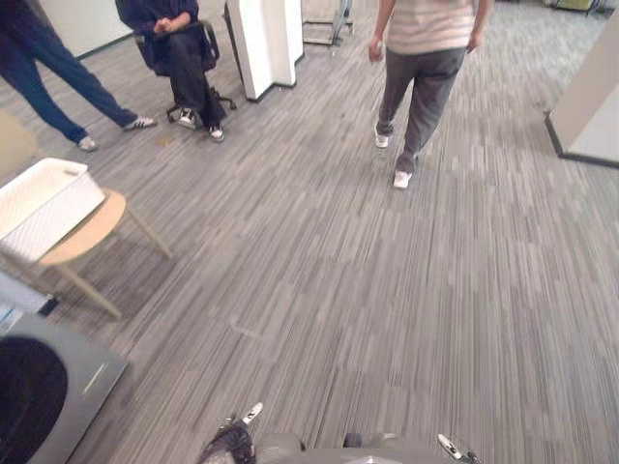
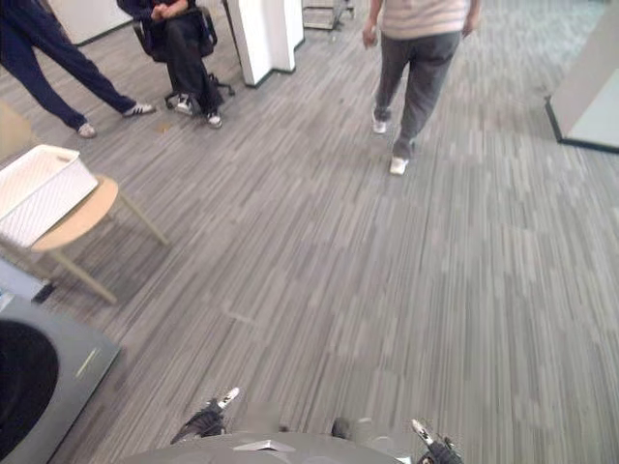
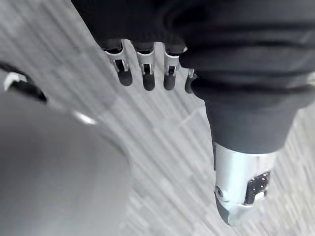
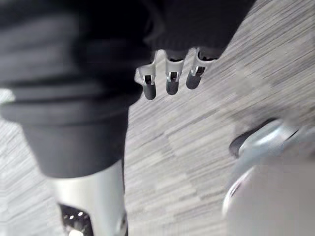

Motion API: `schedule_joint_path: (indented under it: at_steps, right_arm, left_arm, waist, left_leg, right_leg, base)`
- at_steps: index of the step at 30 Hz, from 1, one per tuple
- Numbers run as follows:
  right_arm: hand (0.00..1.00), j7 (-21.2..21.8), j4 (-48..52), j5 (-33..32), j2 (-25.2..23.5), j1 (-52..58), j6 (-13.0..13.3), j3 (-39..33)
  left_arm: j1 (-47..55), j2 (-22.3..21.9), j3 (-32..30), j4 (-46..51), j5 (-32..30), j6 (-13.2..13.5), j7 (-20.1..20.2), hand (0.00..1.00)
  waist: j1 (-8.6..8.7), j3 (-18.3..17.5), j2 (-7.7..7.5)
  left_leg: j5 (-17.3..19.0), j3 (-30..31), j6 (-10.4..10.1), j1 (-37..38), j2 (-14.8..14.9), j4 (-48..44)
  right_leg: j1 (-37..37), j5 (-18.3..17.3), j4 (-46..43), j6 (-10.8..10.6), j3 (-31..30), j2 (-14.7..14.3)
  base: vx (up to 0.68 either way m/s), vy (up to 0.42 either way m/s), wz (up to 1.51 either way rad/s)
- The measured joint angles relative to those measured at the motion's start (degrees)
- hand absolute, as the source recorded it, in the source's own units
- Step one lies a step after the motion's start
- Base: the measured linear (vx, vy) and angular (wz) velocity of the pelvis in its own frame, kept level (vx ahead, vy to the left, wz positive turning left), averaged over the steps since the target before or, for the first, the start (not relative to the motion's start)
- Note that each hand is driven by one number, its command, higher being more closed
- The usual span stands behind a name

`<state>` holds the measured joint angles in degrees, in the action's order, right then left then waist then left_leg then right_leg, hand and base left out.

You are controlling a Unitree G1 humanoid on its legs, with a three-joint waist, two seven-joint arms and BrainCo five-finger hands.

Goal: Organize washtable

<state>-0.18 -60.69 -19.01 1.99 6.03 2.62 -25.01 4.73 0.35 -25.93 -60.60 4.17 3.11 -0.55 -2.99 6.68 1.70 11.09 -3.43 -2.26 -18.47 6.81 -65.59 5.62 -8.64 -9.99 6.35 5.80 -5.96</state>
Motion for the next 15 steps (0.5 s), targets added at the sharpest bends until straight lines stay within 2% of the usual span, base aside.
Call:
schedule_joint_path:
  at_steps: [2,3,4,5,6,7,8,9,10,11,12,14,15]
  right_arm:
    - [0.0,0.1,-0.7,-0.1,-0.6,-3.4,0.6,0.2]
    - [0.0,0.1,-0.5,-0.1,-1.0,-5.4,1.0,0.3]
    - [0.0,0.2,-0.1,-0.1,-0.9,-6.1,1.4,1.0]
    - [0.0,0.2,0.1,-0.1,-0.9,-6.1,1.8,1.7]
    - [0.0,0.2,-0.6,-0.1,-0.7,-5.5,2.1,2.3]
    - [0.0,0.1,-0.7,-0.1,-1.1,-3.4,1.7,2.2]
    - [0.0,0.1,-0.6,0.2,-1.4,-2.1,1.5,1.8]
    - [0.0,0.2,-0.6,0.5,-2.6,-0.1,1.5,0.1]
    - [0.0,0.2,-0.7,0.5,-3.6,1.7,1.4,-0.5]
    - [0.0,0.4,-1.2,0.5,-4.1,3.3,1.2,-0.5]
    - [0.0,0.7,-2.5,0.6,-4.0,3.5,0.8,-1.7]
    - [0.0,1.0,-2.2,0.6,-3.5,5.1,0.9,-2.9]
    - [0.0,1.3,-2.2,0.6,-3.3,5.7,1.0,-3.4]
  left_arm:
    - [1.2,0.6,1.2,-0.7,0.0,-0.1,0.0,0.0]
    - [2.6,0.6,1.2,-1.4,0.1,-0.1,0.0,0.0]
    - [4.4,0.4,1.4,-2.4,-0.2,-0.5,-0.2,0.0]
    - [5.0,0.1,1.5,-2.5,-0.2,-0.7,-0.2,0.0]
    - [7.4,0.1,1.5,-3.3,-0.2,-0.6,-0.5,0.0]
    - [9.0,0.1,1.6,-6.0,-0.4,-1.3,-0.7,0.0]
    - [9.2,0.1,1.3,-6.9,-0.5,-1.5,-0.7,0.0]
    - [10.4,1.6,1.3,-7.3,-0.7,-2.2,-0.7,0.0]
    - [10.8,3.1,1.9,-7.3,-0.7,-2.7,-0.7,0.0]
    - [10.6,4.8,3.6,-7.2,-0.7,-2.8,-0.6,0.0]
    - [9.5,6.3,4.7,-6.9,-1.2,-2.9,-0.6,0.0]
    - [5.8,6.1,5.7,-5.2,-1.2,-2.7,-0.9,0.0]
    - [3.8,5.5,5.8,-4.4,-1.2,-2.3,-1.0,0.0]
  waist:
    - [-0.72,0.7,-0.82]
    - [-1.13,0.8,-0.91]
    - [-2.18,0.4,-0.41]
    - [-2.56,0.1,-0.17]
    - [-2.63,-0.6,0.43]
    - [-3.04,-1.8,0.36]
    - [-2.87,-2.4,-0.9]
    - [-2.62,-3.1,-3.64]
    - [-1.87,-3.0,-6.11]
    - [-0.97,-2.8,-8.02]
    - [0.56,-2.8,-8.49]
    - [0.9,-2.4,-6.27]
    - [1.54,-2.5,-5.13]
  left_leg:
    - [2.5,-1.0,1.3,-4.6,-1.3,11.4]
    - [1.6,-0.9,1.1,-6.9,-2.2,24.8]
    - [-1.6,0.3,0.1,-7.1,-2.9,41.6]
    - [-2.5,1.2,0.3,-7.6,-2.9,47.2]
    - [-2.7,1.9,0.3,-9.2,-3.1,49.8]
    - [-10.0,0.5,2.5,-9.4,-3.6,45.4]
    - [-11.2,-0.4,2.9,-8.9,-4.1,43.8]
    - [-11.2,-2.0,3.1,-5.6,-6.7,42.9]
    - [-9.7,-2.7,5.1,-2.1,-9.3,43.8]
    - [-7.8,-2.0,6.0,1.6,-12.4,45.3]
    - [-6.0,-0.6,6.6,6.4,-13.7,46.4]
    - [-2.1,2.1,7.5,14.0,-13.2,49.0]
    - [-0.8,3.9,7.7,16.8,-12.4,50.4]
  right_leg:
    - [4.6,-1.2,2.2,-1.6,-2.4,1.3]
    - [7.7,-2.6,4.1,-2.9,-4.0,2.5]
    - [10.7,-4.7,5.7,-3.6,-5.6,3.3]
    - [12.1,-6.2,6.2,-4.1,-6.1,3.7]
    - [14.9,-9.3,5.5,-4.3,-7.4,4.1]
    - [13.8,-12.1,-3.6,-4.2,-8.1,5.1]
    - [11.1,-11.9,-11.5,-4.3,-8.2,6.2]
    - [4.3,-5.5,-30.3,-5.5,-8.6,9.0]
    - [0.1,5.3,-41.1,-6.2,-8.5,11.4]
    - [-3.2,13.0,-48.6,-6.7,-8.1,13.2]
    - [-7.7,9.4,-55.2,-5.9,-6.9,13.6]
    - [-14.8,2.2,-56.2,-5.4,-3.8,11.0]
    - [-18.0,-1.2,-52.2,-5.6,-1.5,10.0]
  base:
    - [-0.04,-0.033,-0.81]
    - [0.21,-0.009,-1.01]
    - [0.22,0.026,-0.94]
    - [0.32,0.069,-0.8]
    - [0.49,0.117,-0.56]
    - [0.66,0.106,-0.4]
    - [0.77,0.081,-0.23]
    - [0.58,0.05,0.05]
    - [0.68,0.016,0.32]
    - [0.79,-0.065,0.7]
    - [0.9,-0.076,0.64]
    - [0.76,-0.04,0.44]
    - [0.69,-0.059,0.71]
